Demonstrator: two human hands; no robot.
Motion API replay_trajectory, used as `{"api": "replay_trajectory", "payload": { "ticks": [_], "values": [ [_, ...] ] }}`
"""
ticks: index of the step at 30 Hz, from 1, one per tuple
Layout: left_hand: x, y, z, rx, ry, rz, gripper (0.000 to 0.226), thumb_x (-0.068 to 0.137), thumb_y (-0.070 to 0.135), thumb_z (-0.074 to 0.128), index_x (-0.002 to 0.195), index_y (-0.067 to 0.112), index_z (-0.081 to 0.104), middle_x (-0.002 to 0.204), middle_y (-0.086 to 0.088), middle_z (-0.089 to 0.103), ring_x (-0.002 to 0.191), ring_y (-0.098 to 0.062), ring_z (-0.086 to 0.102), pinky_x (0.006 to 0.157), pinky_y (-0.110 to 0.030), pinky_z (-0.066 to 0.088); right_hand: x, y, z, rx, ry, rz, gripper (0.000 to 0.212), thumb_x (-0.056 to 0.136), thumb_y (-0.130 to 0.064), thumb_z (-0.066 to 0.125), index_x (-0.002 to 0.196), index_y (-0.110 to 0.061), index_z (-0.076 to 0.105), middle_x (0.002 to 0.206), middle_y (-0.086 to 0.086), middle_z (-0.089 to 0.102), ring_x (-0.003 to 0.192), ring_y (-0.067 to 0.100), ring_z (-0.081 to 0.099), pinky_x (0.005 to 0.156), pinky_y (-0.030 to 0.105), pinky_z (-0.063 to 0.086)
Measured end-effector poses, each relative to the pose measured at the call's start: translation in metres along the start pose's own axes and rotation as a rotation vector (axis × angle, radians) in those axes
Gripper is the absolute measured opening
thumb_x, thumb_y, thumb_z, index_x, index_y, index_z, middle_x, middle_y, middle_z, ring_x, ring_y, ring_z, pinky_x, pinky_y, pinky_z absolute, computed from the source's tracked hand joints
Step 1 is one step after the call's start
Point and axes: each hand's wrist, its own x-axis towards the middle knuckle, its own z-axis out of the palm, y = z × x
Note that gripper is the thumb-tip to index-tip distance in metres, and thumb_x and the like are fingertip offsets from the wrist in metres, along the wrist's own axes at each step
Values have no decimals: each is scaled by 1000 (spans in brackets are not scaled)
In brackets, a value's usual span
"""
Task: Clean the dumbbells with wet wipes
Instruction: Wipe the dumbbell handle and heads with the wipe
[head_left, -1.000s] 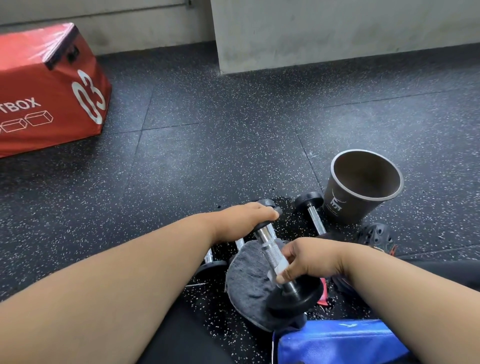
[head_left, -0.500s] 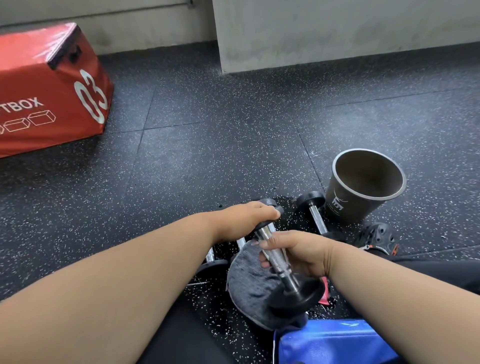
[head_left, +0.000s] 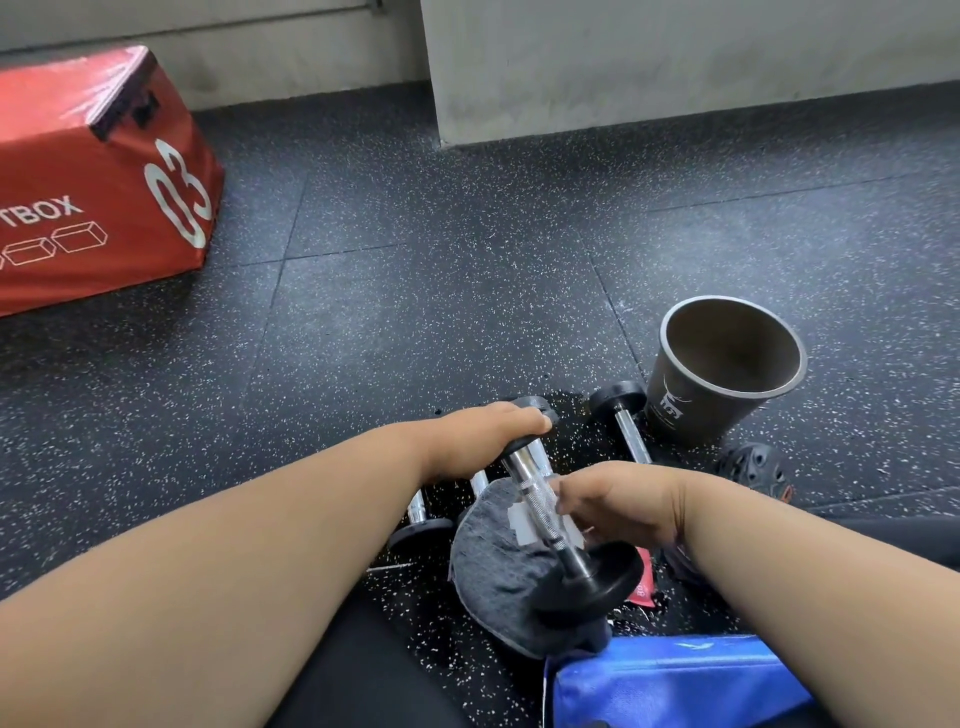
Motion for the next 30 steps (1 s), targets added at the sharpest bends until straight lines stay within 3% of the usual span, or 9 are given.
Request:
{"api": "replay_trajectory", "payload": {
  "ticks": [4, 7, 9, 12, 14, 16, 18, 26, 30],
  "values": [
    [-2, 4, 0, -1, 3, 0, 65, 78, 80, 47, 121, 35, 67, 124, 5, 68, 116, -19, 61, 113, -50, 41, -12, -2, 0, -141, 60, -37, 55, 84, 5, 56, 130, -21, 74, 111, 5, 76, 105, 24, 66, 102, 42, 47],
    [-4, 8, 2, 19, 8, 9, 58, 86, 73, 46, 123, 33, 67, 124, 6, 67, 117, -18, 60, 114, -49, 39, -27, -11, 10, -364, 128, -77, 30, 99, 7, 64, 120, -14, 69, 63, -17, 70, 58, -7, 62, 63, 8, 45],
    [-6, 12, 3, 26, 18, -2, 57, 89, 73, 47, 126, 33, 65, 128, 7, 66, 120, -18, 59, 115, -49, 38, -28, -10, 13, -474, 254, -105, 19, 97, -5, 74, 98, -22, 67, 51, -20, 63, 47, -8, 56, 52, 5, 38],
    [-11, 19, 6, 32, 26, 3, 45, 103, 62, 48, 132, 30, 62, 141, 3, 60, 129, -20, 53, 113, -44, 36, -20, 2, 18, -628, 492, -89, 39, 80, -41, 93, 107, -27, 69, 77, -13, 77, 71, 1, 73, 64, 12, 46],
    [-13, 24, 9, 47, 26, 19, 34, 108, 55, 45, 128, 30, 60, 145, 1, 56, 132, -21, 50, 110, -39, 35, -13, 9, 22, -717, 677, -90, 53, 74, -54, 92, 114, -33, 65, 83, -12, 72, 78, 2, 69, 67, 14, 45],
    [-16, 30, 13, 79, 42, 18, 17, 111, 49, 43, 114, 39, 57, 143, -1, 55, 133, -23, 50, 108, -37, 35, -7, 11, 27, -804, 817, -134, 59, 73, -63, 87, 118, -31, 65, 84, -13, 68, 80, 5, 66, 66, 19, 43],
    [-17, 35, 19, 99, 58, 9, 25, 110, 49, 42, 92, 46, 58, 134, -3, 60, 128, -29, 54, 109, -43, 40, -3, 11, 32, -869, 914, -169, 65, 72, -69, 81, 123, -31, 65, 93, -9, 73, 91, 14, 70, 73, 29, 47],
    [-20, 46, 34, -81, 170, -112, 37, 100, 53, 48, 80, 22, 58, 81, -2, 58, 76, -25, 47, 71, -41, 35, 2, 15, 45, -853, 1002, -159, 69, 77, -66, 70, 137, -35, 59, 112, -7, 77, 109, 20, 73, 89, 31, 53],
    [-25, 53, 39, -189, 211, -195, 38, 98, 52, 53, 79, 20, 59, 74, -1, 57, 70, -22, 48, 68, -38, 35, -6, 17, 44, -898, 980, -83, 45, 77, -61, 76, 110, -32, 66, 102, -6, 77, 102, 22, 73, 84, 31, 53]
  ]
}}
